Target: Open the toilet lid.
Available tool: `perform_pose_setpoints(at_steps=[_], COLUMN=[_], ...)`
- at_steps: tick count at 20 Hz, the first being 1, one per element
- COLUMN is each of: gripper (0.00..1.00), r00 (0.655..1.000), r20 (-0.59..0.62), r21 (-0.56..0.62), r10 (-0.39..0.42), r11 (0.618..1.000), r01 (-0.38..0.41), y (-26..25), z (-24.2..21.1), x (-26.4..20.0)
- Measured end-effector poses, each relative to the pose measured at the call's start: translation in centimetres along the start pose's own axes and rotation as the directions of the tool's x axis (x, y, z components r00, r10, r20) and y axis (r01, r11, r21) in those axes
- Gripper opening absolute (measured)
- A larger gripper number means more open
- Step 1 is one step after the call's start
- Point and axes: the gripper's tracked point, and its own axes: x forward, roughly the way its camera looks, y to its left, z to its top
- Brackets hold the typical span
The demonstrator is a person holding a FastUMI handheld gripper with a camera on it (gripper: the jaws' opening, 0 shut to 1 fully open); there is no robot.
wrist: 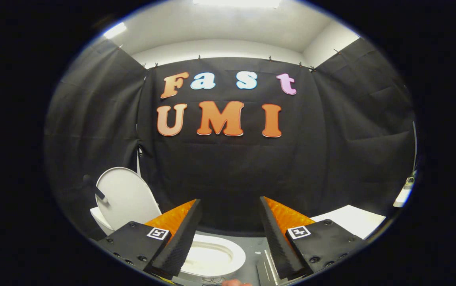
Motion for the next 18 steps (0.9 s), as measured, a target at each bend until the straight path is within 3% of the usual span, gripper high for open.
perform_pose_setpoints(at_steps=[6, 12, 18], gripper=[0.93, 0.93, 0.93], r00=[0.995, 0.991, 0.986], r20=[-0.028, 0.009, -0.054], r21=[-0.058, -0.093, -0.087], r10=[-0.091, -0.134, -0.158], r11=[0.994, 0.987, 0.984], r01=[0.089, 0.134, 0.153], y=[-6.3, -8.6, -9.4], z=[-5.6, -7.9, -12.1], x=[-3.2, -4.4, -4.6])
